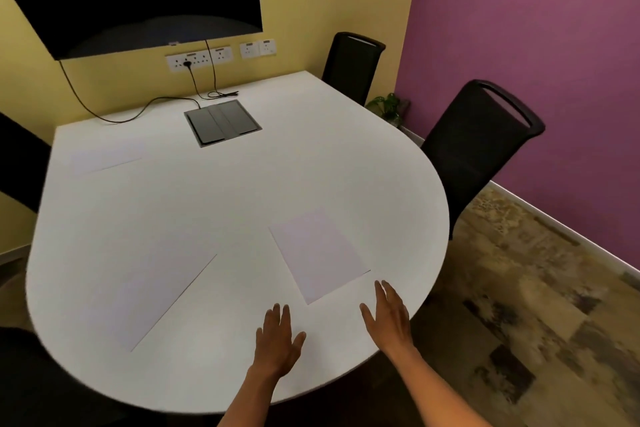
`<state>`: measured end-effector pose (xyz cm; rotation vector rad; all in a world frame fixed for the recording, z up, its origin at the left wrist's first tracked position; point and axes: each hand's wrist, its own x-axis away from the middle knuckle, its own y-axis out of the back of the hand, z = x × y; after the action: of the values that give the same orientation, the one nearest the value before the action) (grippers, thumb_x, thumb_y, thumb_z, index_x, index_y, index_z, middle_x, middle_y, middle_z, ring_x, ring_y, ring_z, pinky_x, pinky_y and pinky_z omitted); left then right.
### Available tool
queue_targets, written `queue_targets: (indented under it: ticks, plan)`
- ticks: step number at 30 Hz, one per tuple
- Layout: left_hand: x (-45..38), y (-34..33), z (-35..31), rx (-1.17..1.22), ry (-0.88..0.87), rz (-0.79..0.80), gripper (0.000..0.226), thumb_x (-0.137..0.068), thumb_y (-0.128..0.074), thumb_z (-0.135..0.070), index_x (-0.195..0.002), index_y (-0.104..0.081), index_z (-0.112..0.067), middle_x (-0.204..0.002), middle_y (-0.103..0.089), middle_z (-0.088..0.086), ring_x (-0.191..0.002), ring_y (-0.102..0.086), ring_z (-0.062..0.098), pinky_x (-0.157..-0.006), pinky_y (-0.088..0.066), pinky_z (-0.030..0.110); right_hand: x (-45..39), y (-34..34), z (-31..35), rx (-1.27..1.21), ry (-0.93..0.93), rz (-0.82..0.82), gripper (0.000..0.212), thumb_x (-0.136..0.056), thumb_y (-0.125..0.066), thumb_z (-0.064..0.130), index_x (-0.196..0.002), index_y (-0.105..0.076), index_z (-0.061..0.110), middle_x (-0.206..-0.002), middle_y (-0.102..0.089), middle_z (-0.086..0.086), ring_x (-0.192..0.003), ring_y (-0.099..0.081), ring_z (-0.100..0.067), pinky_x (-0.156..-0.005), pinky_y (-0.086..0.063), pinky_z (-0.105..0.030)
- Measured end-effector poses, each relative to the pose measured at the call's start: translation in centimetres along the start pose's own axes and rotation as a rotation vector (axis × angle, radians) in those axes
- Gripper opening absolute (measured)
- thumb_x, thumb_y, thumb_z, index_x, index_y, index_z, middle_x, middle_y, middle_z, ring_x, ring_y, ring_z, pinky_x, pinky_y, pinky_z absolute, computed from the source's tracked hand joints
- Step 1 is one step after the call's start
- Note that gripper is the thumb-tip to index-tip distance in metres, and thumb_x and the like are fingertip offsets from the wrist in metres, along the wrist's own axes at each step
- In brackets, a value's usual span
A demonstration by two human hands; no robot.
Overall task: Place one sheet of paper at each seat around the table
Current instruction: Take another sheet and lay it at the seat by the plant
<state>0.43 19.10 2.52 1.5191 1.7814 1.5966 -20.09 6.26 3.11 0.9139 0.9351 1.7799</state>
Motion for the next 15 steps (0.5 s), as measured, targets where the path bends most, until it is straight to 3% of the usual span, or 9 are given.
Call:
queue_targets:
  ticks: [8, 15]
  plan:
    - [-4.0, -0.6, -7.2, 0.001, 0.111, -0.024, 0.074, -0.100, -0.036, -0.048, -0.155, -0.001, -0.013, -0.164, 0.003, 0.009, -0.152, 0.002, 0.027, -0.121, -0.015, 0.048, -7.2, 2.2, -5.6, 0.071, 0.123, 0.094, 0.069, -0.100, -0.039, 0.048, -0.156, -0.014, 0.017, -0.164, -0.014, -0.005, -0.151, -0.016, -0.022, -0.123, -0.020, -0.038]
    - [-6.0, -1.2, -8.9, -0.024, 0.183, 0.024, 0.073, -0.100, -0.033, -0.048, -0.155, 0.001, -0.014, -0.164, 0.007, 0.009, -0.152, 0.004, 0.027, -0.121, -0.012, 0.049, -11.9, 2.2, -6.1, 0.065, 0.158, 0.178, 0.069, -0.100, -0.040, 0.047, -0.156, -0.014, 0.016, -0.164, -0.013, -0.006, -0.151, -0.017, -0.023, -0.123, -0.019, -0.039]
